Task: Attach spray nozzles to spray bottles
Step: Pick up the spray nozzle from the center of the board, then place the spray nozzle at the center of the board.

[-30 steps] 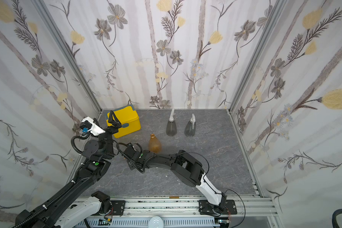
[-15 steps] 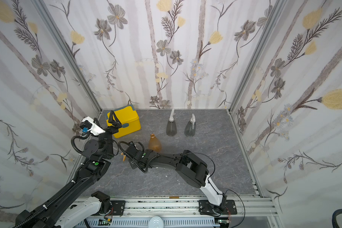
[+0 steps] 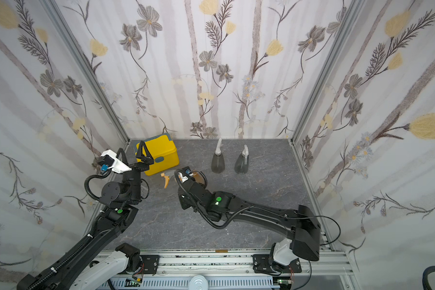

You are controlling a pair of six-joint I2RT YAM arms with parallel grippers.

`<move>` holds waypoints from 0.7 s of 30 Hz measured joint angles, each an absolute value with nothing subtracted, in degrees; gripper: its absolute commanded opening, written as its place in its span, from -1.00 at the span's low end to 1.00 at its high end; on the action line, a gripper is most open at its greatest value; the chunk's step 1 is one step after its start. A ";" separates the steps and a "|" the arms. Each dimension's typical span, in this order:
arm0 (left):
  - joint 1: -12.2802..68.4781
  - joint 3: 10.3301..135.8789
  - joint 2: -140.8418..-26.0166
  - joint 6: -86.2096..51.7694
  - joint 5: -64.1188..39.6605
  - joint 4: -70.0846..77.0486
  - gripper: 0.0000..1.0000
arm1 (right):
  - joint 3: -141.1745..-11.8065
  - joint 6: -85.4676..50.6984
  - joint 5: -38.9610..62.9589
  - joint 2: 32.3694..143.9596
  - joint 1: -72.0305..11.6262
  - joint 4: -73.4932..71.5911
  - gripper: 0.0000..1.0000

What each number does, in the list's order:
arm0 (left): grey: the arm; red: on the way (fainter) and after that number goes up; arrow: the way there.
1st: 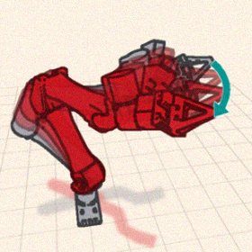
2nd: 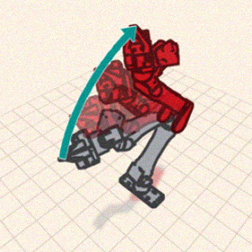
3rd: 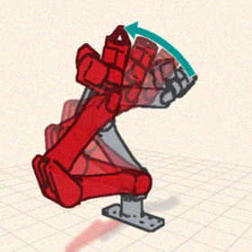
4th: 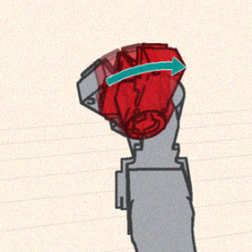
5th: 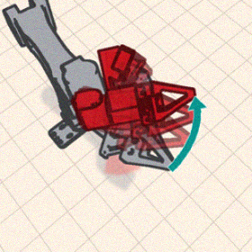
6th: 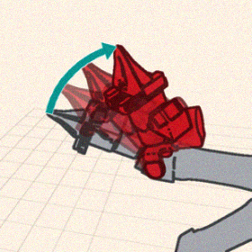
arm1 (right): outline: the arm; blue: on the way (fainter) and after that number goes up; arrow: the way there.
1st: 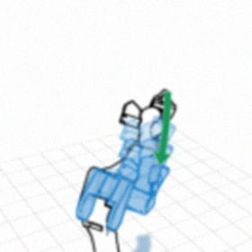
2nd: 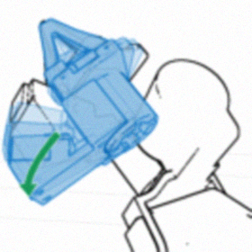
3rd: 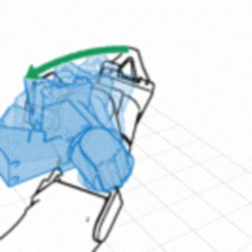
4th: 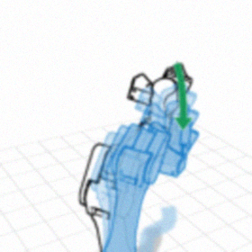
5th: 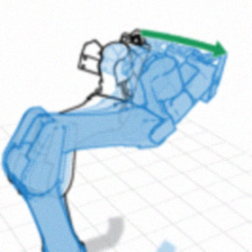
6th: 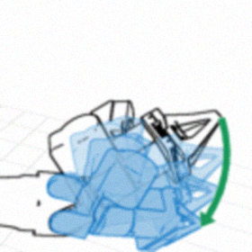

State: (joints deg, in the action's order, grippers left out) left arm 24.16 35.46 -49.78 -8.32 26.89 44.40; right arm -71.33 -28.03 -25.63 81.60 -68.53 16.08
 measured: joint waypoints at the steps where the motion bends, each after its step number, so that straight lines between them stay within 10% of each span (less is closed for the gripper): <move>1: 24.16 35.46 -50.00 -8.34 26.13 44.42 1.00 | -69.58 -28.05 -26.87 78.52 -67.72 15.66 -0.94; 11: 24.16 36.21 -52.80 -8.43 19.42 44.16 1.00 | -45.15 -31.77 -26.61 59.99 -49.50 16.53 -0.93; 21: 24.25 37.28 -54.37 -9.02 16.23 42.22 1.00 | -31.14 -36.03 -16.01 69.47 -43.24 9.30 -0.88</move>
